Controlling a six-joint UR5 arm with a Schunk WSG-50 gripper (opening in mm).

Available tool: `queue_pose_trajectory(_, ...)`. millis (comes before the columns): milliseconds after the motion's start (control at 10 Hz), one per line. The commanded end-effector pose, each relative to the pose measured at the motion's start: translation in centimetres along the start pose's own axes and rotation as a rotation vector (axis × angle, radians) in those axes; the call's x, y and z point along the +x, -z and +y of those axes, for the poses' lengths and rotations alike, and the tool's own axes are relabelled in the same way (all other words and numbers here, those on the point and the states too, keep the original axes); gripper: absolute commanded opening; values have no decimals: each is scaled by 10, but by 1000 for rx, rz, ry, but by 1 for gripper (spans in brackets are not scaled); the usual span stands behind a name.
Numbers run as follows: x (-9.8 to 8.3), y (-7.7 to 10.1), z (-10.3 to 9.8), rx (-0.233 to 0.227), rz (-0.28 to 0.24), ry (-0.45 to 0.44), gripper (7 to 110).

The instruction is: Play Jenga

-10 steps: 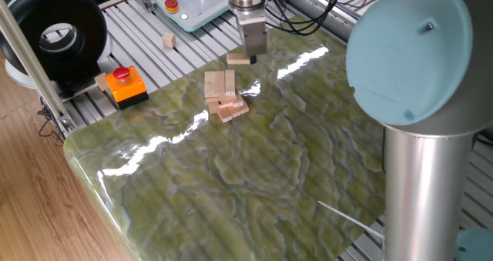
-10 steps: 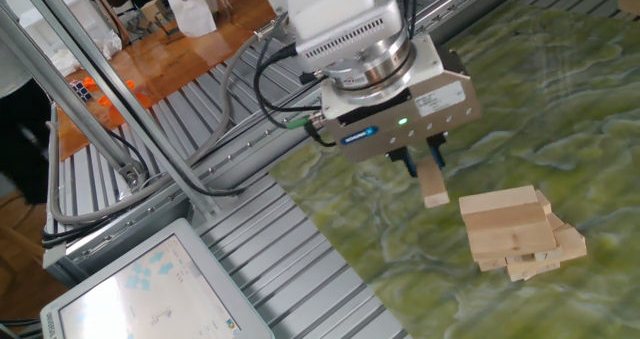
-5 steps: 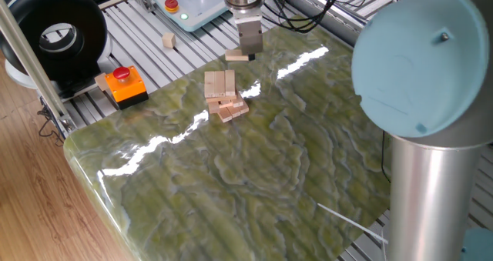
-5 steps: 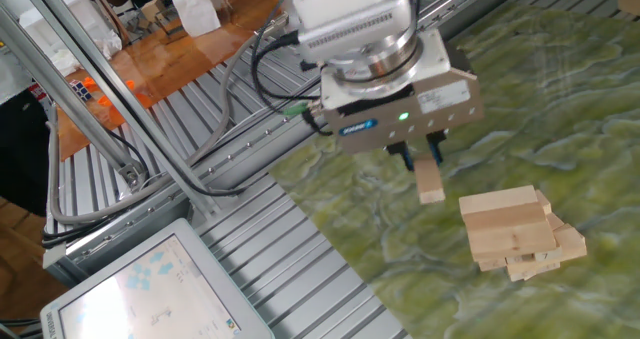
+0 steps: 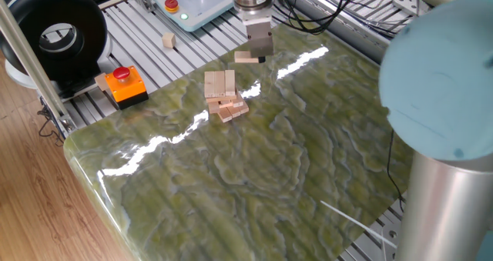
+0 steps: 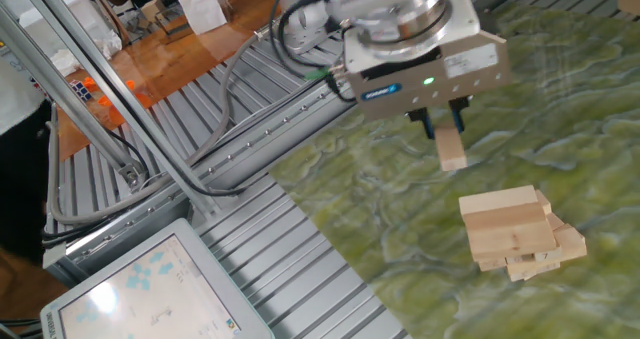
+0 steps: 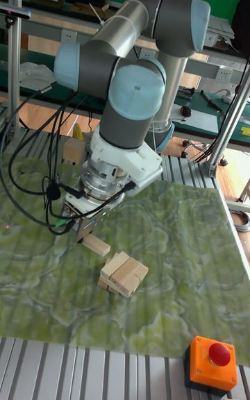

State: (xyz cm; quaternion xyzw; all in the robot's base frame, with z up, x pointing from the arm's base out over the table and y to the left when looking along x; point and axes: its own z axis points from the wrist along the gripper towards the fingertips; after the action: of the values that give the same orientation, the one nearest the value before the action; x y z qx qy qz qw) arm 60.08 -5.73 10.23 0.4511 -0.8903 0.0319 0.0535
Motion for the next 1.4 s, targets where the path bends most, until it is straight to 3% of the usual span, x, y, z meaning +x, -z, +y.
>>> queue_pose_trajectory(0, -19, 7, 5, 21, -94, -22, 7)
queue_pose_trajectory(100, -19, 7, 12, 2, -86, -38, 7)
queue_pose_trajectory(200, -4, 5, 1, 30, -21, -22, 7)
queue_pose_trajectory(400, 5, 1, -10, 28, 2, -17, 7)
queue_pose_trajectory(600, 2, 2, -11, 38, -8, -51, 7)
queue_pose_trajectory(900, -15, 3, -22, 72, -74, -123, 7)
queue_pose_trajectory(1000, -13, 2, -24, 84, -67, -129, 7)
queue_pose_trajectory(1300, -25, 3, -19, 58, -115, -156, 7)
